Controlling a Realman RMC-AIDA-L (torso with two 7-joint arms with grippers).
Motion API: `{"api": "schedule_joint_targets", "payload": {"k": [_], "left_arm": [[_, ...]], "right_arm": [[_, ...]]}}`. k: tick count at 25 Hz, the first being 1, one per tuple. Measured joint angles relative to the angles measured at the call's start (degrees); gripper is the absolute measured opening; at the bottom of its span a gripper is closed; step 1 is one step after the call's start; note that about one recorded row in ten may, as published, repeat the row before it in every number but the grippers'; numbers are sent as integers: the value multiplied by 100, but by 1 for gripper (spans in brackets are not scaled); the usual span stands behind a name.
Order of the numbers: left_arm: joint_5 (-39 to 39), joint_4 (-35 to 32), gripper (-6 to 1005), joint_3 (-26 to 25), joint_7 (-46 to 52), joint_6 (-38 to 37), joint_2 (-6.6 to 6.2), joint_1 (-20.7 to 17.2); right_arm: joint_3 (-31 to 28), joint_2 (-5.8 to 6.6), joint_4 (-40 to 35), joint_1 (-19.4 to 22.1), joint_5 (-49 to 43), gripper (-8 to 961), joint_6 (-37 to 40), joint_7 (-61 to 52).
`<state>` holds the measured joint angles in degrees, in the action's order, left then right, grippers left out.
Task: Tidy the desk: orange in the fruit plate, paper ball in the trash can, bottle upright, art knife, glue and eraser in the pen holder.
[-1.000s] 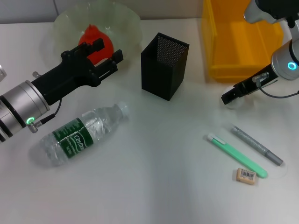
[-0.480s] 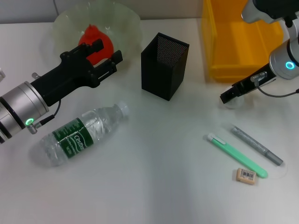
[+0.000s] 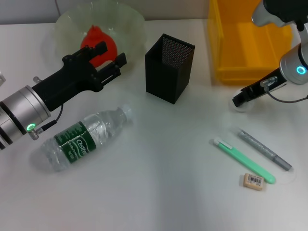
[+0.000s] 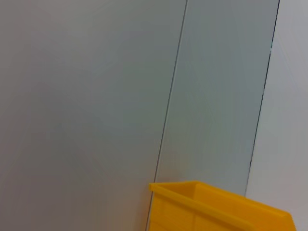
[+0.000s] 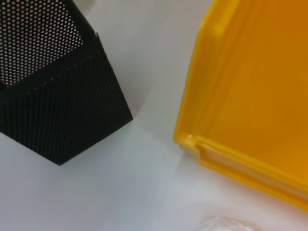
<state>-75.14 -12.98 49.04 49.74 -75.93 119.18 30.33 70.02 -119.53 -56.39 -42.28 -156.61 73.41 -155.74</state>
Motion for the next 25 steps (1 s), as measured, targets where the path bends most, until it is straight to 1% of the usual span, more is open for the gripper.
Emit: {"api": "schedule_joint_targets", "payload": {"k": [2, 5, 6, 7, 8, 9, 10, 11, 12, 13, 14, 15, 16, 20, 22, 25], "left_arm": [[0, 21, 653, -16, 0, -5, 0, -1], [3, 23, 653, -20, 0, -26, 0, -2], [5, 24, 653, -26, 0, -49, 0, -11], [5, 24, 653, -26, 0, -49, 0, -11], [7, 26, 653, -30, 0, -57, 0, -17], [25, 52, 653, -34, -11, -63, 0, -25], [50, 83, 653, -35, -39, -65, 0, -26], [164, 191, 653, -35, -175, -76, 0, -27], [164, 191, 654, -35, -175, -76, 0, -27], [264, 292, 654, -33, -305, -97, 0, -27], [364, 388, 654, -32, -443, -139, 0, -27], [364, 388, 654, -32, -443, -139, 0, -27], [464, 555, 654, -31, -664, -262, 0, -23], [504, 626, 653, -40, -653, -283, 0, -2], [564, 634, 652, -46, -520, -286, 0, 0], [668, 643, 652, -52, -447, -332, 0, -13]], "right_arm": [[2, -3, -448, 162, 163, 492, 211, 1], [5, -4, -606, 228, 238, 477, 261, 1], [35, -1, -1037, 418, 473, 473, 366, 2], [35, -1, -1037, 418, 473, 468, 366, 2], [55, 5, -1569, 641, 662, 463, 434, 2], [65, 3, -1849, 761, 747, 463, 452, 2], [65, 3, -1849, 761, 747, 464, 452, 2], [77, -8, -2422, 1013, 890, 464, 475, 2], [77, -8, -2422, 1013, 890, 465, 475, 2], [81, -13, -2853, 1206, 1014, 465, 478, 1], [81, -13, -2853, 1206, 1014, 465, 478, 1], [82, -16, -3053, 1300, 1053, 466, 466, -9], [72, -21, -3354, 1438, 1066, 466, 396, -56], [22, -23, -3499, 1495, 1026, 468, 185, -86], [14, -5, -3356, 1461, 1008, 469, -396, -68], [24, 3, -3284, 1430, 1008, 470, -523, -57]]}}
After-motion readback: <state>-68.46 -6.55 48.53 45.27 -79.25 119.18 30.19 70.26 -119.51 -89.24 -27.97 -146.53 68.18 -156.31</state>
